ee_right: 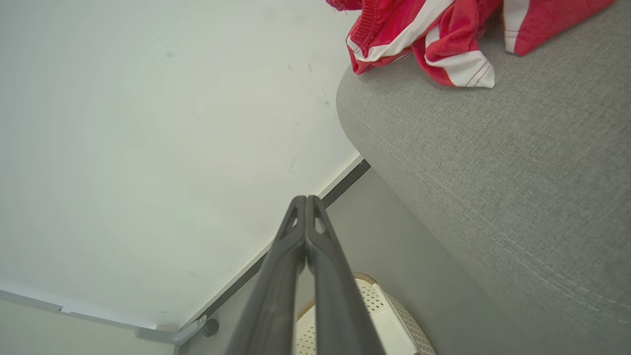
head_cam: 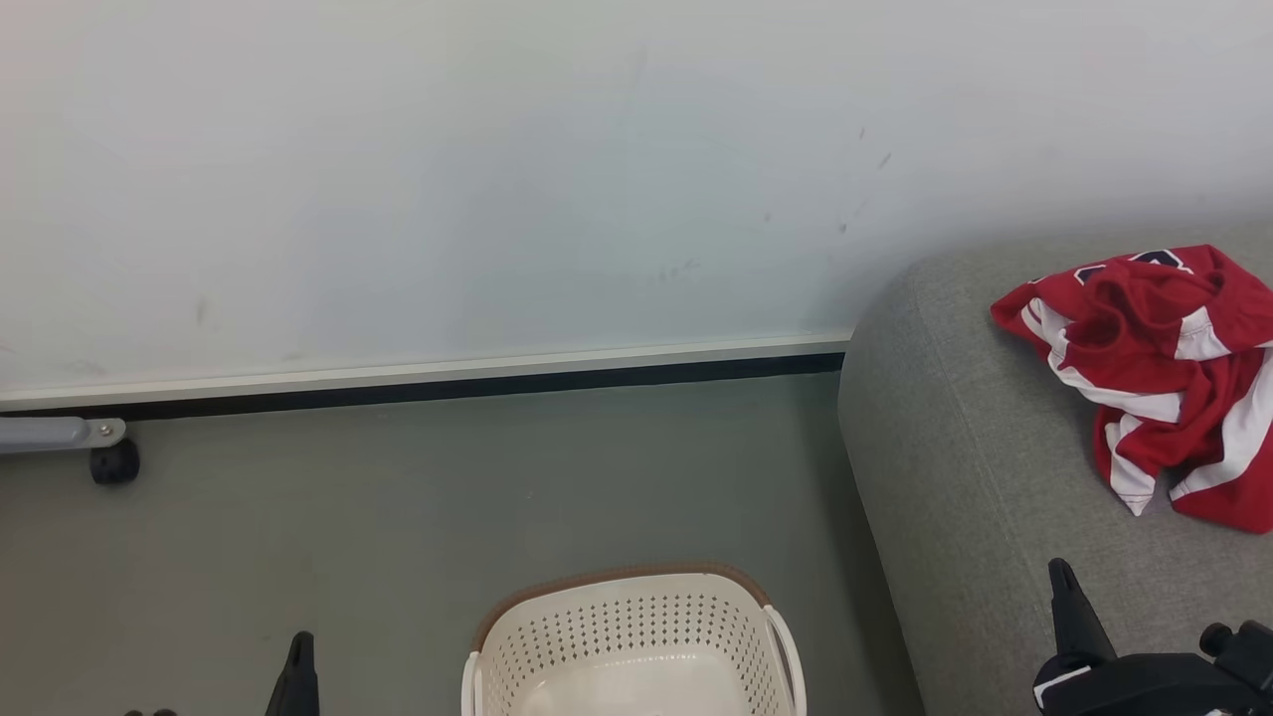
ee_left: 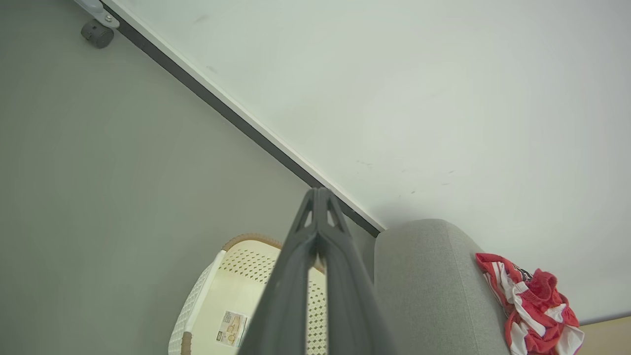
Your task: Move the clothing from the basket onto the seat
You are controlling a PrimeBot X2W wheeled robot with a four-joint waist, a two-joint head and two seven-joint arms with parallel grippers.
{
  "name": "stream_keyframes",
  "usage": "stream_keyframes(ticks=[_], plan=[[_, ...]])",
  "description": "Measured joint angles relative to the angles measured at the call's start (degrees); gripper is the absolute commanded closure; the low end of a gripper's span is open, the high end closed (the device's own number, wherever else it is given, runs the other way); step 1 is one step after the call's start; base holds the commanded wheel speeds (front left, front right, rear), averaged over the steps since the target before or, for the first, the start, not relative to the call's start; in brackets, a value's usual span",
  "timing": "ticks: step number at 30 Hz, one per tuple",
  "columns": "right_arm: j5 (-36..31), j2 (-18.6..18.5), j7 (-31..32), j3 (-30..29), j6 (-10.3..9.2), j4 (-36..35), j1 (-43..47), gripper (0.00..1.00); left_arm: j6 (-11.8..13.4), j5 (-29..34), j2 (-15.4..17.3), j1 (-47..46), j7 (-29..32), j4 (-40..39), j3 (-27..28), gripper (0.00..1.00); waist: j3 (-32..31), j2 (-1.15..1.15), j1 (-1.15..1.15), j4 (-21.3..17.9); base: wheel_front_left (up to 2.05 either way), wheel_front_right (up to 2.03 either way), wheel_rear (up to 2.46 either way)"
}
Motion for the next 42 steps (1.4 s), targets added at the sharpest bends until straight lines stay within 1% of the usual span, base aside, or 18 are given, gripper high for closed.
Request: stream_keyframes(ticks=[7, 8, 11, 21, 22, 26, 35, 42], plan=[[5.0, 0.8, 1.5, -1.9, 0.82, 0.5, -0.2, 1.0, -1.2, -5.1, -0.3, -1.2, 1.6, 0.7, 1.1, 1.0, 0.2, 0.0, 0.0, 0.1, 0.0, 0.0, 0.0], [5.6, 0.9, 1.6, -2.2, 1.18, 0.5, -0.3, 1.0, -1.2, -5.6, -0.4, -1.3, 1.7, 0.8, 1.2, 1.0, 0.3, 0.0, 0.0, 0.1, 0.0, 0.0, 0.0], [6.8, 1.0, 2.0, -2.7, 1.26, 0.7, -0.4, 1.0, -1.3, -6.7, -0.5, -1.5, 2.0, 1.1, 1.5, 1.0, 0.3, 0.0, 0.0, 0.1, 0.0, 0.0, 0.0], [13.8, 2.2, 4.0, -5.5, 2.79, 1.3, -1.2, 1.0, -2.8, -13.6, -1.1, -3.5, 4.1, 2.1, 2.8, 1.0, 0.7, 0.0, 0.0, 0.3, 0.0, 0.0, 0.0], [15.1, 2.4, 4.5, -6.0, 3.18, 1.4, -1.2, 1.0, -3.2, -15.5, -1.2, -3.8, 4.5, 2.3, 3.1, 1.0, 0.7, 0.0, 0.0, 0.3, 0.0, 0.0, 0.0], [17.2, 2.8, 5.0, -6.8, 3.56, 1.5, -1.3, 1.0, -3.7, -17.1, -1.4, -4.2, 5.1, 2.6, 3.5, 1.0, 0.8, 0.0, 0.0, 0.4, 0.0, 0.0, 0.0], [23.4, 3.8, 7.0, -9.3, 4.79, 2.1, -2.3, 1.0, -4.8, -23.5, -1.9, -6.0, 7.0, 3.4, 4.8, 1.0, 1.1, 0.0, 0.0, 0.5, 0.0, 0.0, 0.0], [28.1, 4.6, 8.3, -11.2, 5.77, 2.6, -2.4, 1.0, -6.2, -28.1, -2.3, -7.3, 8.4, 4.3, 5.8, 1.0, 1.4, 0.0, -0.01, 0.6, 0.0, 0.0, 0.0]])
